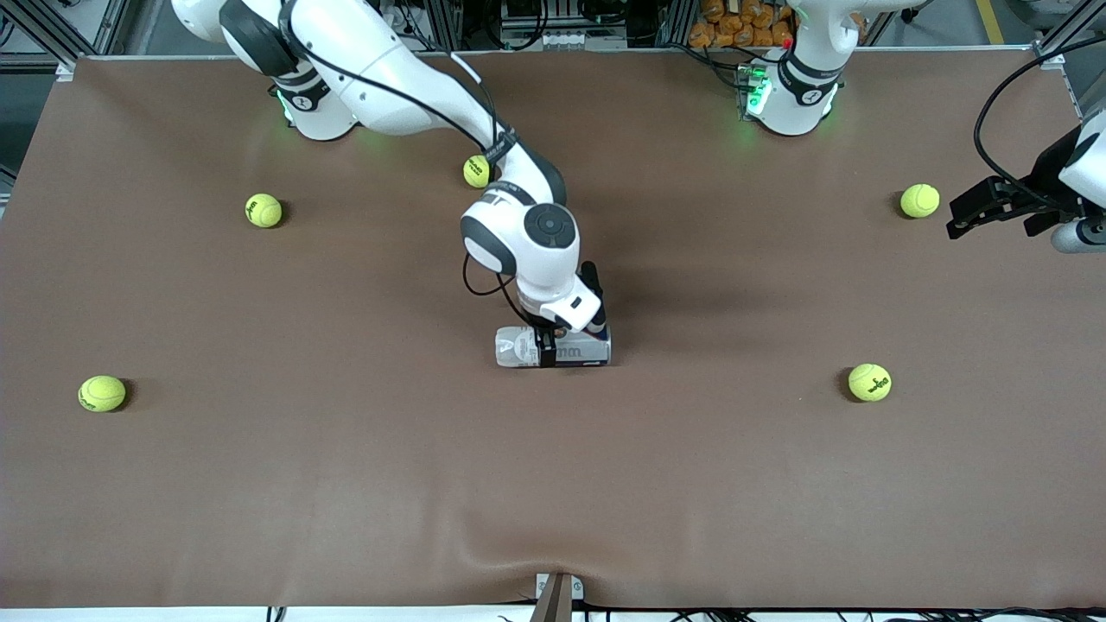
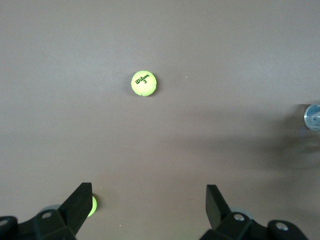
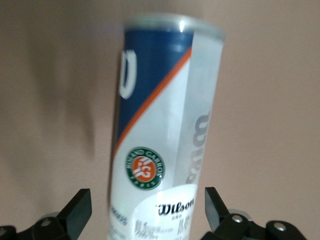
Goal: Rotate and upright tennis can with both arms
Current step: 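Carry the can with the right gripper to the table center, then open the right gripper, release the can, and withdraw the right arm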
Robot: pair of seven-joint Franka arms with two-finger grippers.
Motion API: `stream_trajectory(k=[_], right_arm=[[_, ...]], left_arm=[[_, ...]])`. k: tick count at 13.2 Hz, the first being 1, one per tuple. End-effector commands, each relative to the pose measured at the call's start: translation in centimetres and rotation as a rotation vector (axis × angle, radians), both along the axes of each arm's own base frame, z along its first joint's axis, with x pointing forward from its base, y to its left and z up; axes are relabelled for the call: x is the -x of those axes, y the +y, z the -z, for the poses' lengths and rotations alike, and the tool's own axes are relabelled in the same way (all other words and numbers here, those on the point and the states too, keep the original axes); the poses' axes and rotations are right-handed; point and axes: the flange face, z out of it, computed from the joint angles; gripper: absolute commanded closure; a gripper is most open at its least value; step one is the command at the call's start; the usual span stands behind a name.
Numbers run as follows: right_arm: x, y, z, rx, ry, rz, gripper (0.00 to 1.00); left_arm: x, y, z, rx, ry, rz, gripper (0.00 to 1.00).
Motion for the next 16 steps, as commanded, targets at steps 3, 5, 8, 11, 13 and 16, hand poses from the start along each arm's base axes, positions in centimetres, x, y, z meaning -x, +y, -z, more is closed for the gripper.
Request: stream_trajectory(k=[3, 5, 8, 11, 13, 16], right_arm=[[0.8, 0.0, -7.3, -0.118, 0.081, 0.124, 0.00], [-0.5, -1.8, -8.6, -0.138, 0.092, 0.273, 0.00], [-4.1, -7.2, -10.9, -0.134, 0.094, 0.473, 0.00], [-6.6, -12.7, -14.0, -0.118, 0.097, 0.711, 0.00], [-8.5, -17.2, -15.8, -0.114, 0.093, 0.865, 0.00], [-10.3, -25.1, -19.4, -0.079, 0.105, 1.027, 0.00]], left_arm=[[0.0, 0.3, -0.3, 0.008, 0.005, 0.024, 0.00], [0.0, 0.3, -0.3, 0.008, 0.005, 0.024, 0.00], [0.0, 0.3, -0.2, 0.008, 0.008, 0.023, 0.00], [0.0, 0.4, -0.1, 0.008, 0.009, 0.021, 0.00], [0.0, 0.3, -0.1, 0.008, 0.008, 0.023, 0.00], [0.0, 0.4, -0.1, 0.008, 0.009, 0.021, 0.00]])
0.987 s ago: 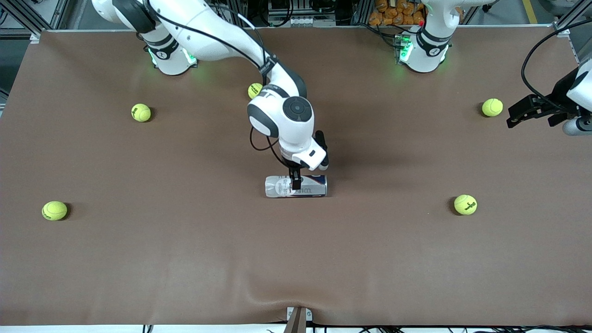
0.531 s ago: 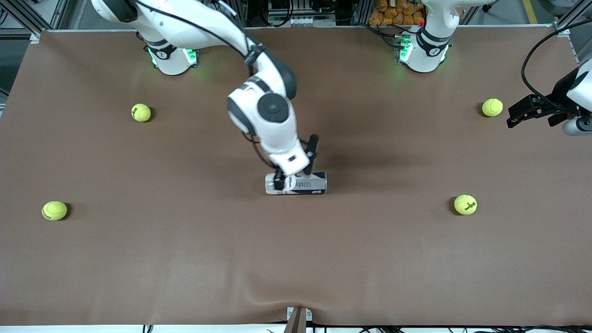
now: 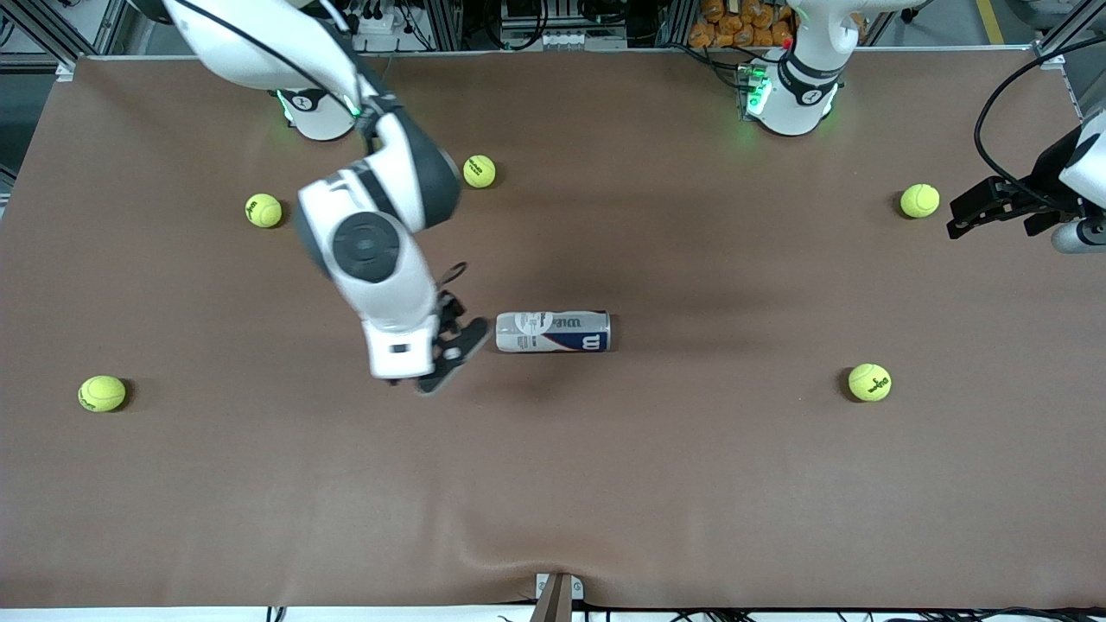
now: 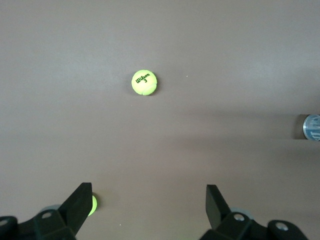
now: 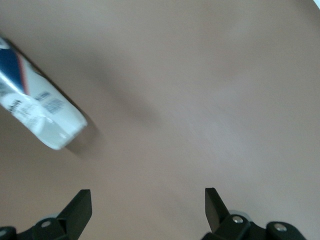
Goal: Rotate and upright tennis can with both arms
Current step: 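Open the right gripper, release the can, and withdraw the right arm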
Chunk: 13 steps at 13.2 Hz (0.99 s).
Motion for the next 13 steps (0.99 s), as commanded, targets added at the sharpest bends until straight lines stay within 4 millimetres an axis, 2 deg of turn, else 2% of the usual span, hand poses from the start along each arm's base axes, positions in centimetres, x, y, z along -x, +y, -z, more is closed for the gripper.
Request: stream_trajectory(k=[1, 4, 8, 10, 12, 13], right_arm=[[-0.7, -8.0, -3.8, -0.002, 0.037, 0.171, 0.00], [0.9, -18.3, -8.7, -0.009, 0.085, 0.333, 0.00], [4.2, -28.9, -14.5, -0.038, 0.074, 0.531, 0.00], [5.8, -32.7, -16.3, -0.076, 0.103, 0.616, 0.00], [7.3, -33.9, -18.1, -0.069, 0.121, 0.752, 0.00], [7.8, -33.6, -18.4, -0.062, 0.136, 0.803, 0.00]], left_arm=[[0.0, 0.2, -0.1, 0.008, 0.008, 0.025, 0.00], [0.0, 1.3, 0.1, 0.010, 0.024, 0.005, 0.00], [0.1, 0.5, 0.3, 0.062, 0.036, 0.008, 0.00], [-0.2, 0.3, 1.1, 0.078, 0.061, 0.008, 0.00], [-0.1, 0.1, 2.1, 0.091, 0.108, 0.013, 0.00], [-0.2, -0.6, 3.1, 0.153, 0.150, 0.011, 0.00]])
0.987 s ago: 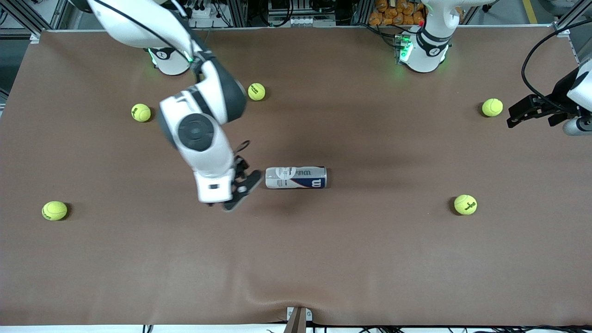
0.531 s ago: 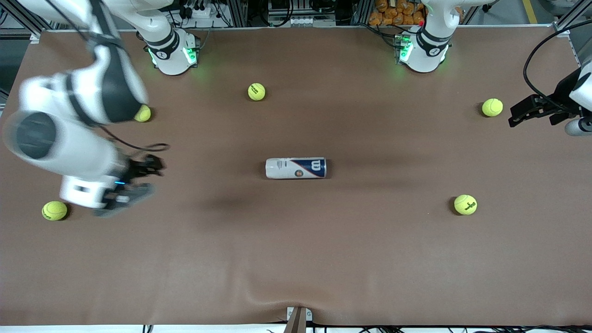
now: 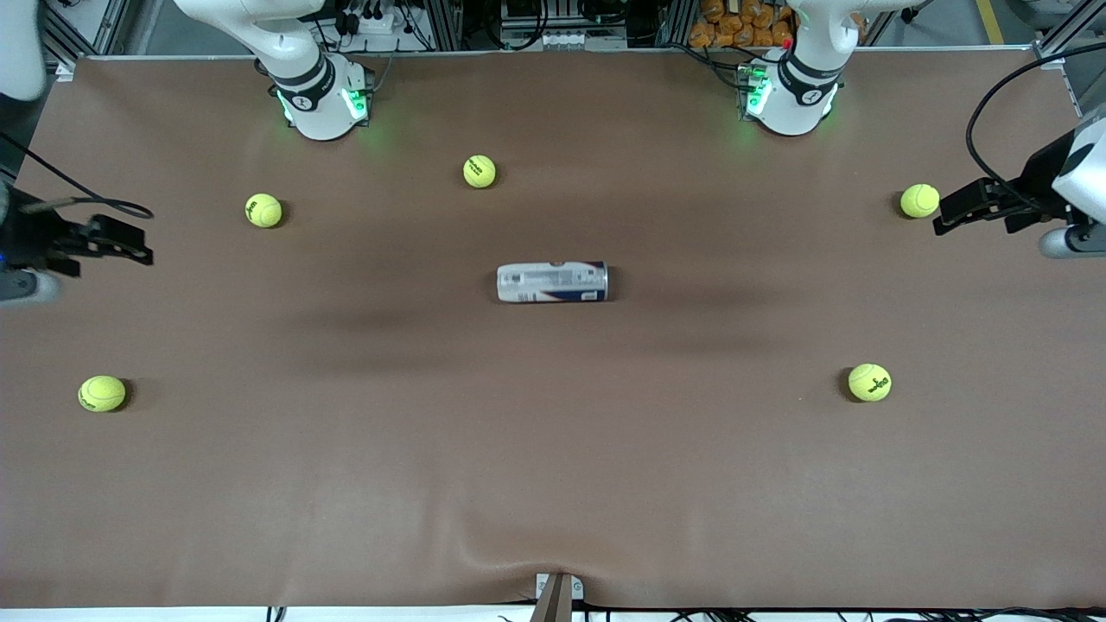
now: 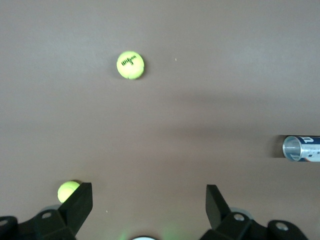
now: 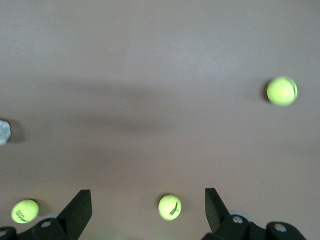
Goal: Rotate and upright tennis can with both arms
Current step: 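Open the right gripper, release the can, and withdraw the right arm, then reach the left gripper toward the can's end and grasp it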
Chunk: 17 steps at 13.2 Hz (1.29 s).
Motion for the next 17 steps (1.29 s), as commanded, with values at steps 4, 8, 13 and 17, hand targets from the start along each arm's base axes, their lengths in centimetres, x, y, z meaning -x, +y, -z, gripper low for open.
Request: stream_trajectory(k=[4, 8, 13, 17], right_arm=[[1.5, 2.2, -3.7, -0.012, -0.020, 0.159, 0.00], [1.5, 1.4, -4.8, -0.010, -0.043, 0.171, 0.00], [4.2, 0.8, -6.9, 0.017, 0.003, 0.187, 0.00], [4.1, 0.7, -7.2, 0.018, -0.016, 0.183, 0.00]], left_arm=[[-0.3, -2.2, 2.1, 0.143, 0.098, 0.034, 0.00], [-0.2, -2.2, 2.5, 0.172, 0.124, 0.026, 0.00], [-0.1, -3.4, 3.6, 0.348, 0.154, 0.008, 0.00], [-0.5, -5.0, 6.0, 0.487, 0.192, -0.019, 0.00]])
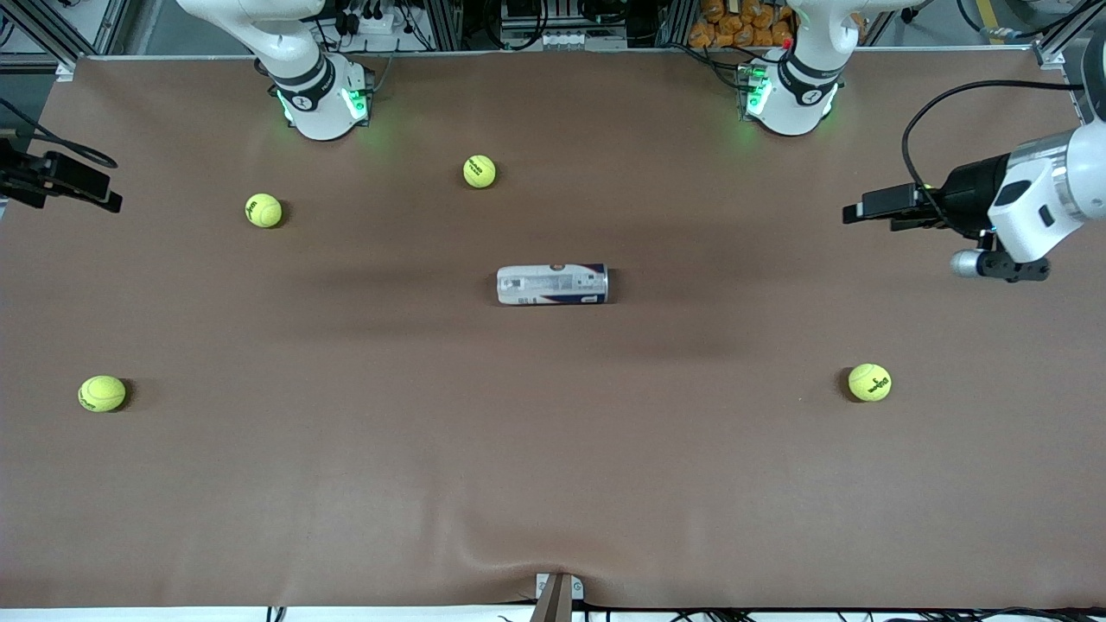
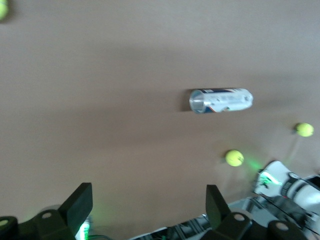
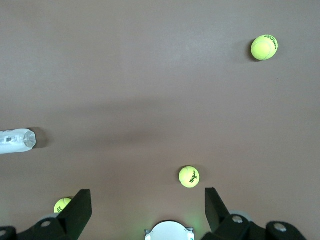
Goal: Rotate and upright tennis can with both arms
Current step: 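Reach the left gripper toward the can's end and grasp it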
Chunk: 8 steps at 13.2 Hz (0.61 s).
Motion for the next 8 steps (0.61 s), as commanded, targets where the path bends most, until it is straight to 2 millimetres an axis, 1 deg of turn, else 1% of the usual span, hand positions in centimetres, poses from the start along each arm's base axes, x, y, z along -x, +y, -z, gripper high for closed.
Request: stream_trajectory(k=[1, 3, 4, 5, 6, 8], right_arm=[[0.3, -0.6, -0.4, 0.007, -0.018, 0.018, 0.00], [0.3, -0.7, -0.5, 0.007, -0.021, 0.018, 0.00], [0.3, -0.7, -0.5, 0.007, -0.020, 0.017, 0.00], [0.4, -0.8, -0.6, 0.006, -0.017, 0.020, 0.00], [0.4, -0.9, -0.5, 0.006, -0.012, 0.021, 0.00], [0.4, -0.7, -0.6, 0.008, -0.013, 0.018, 0.00]], left_arm=[[-0.1, -0.7, 1.2, 0.116, 0.004, -0.024, 0.00], [-0.1, -1.8, 2.1, 0.161, 0.004, -0.042, 0.00], [-0.1, -2.8, 3.2, 0.190, 0.007, -0.054, 0.00], [-0.1, -3.2, 4.7, 0.251, -0.001, -0.043, 0.00], [-0.1, -3.4, 6.0, 0.326, -0.016, -0.022, 0.00], [0.2, -3.5, 7.7, 0.389, 0.003, -0.032, 0.00]])
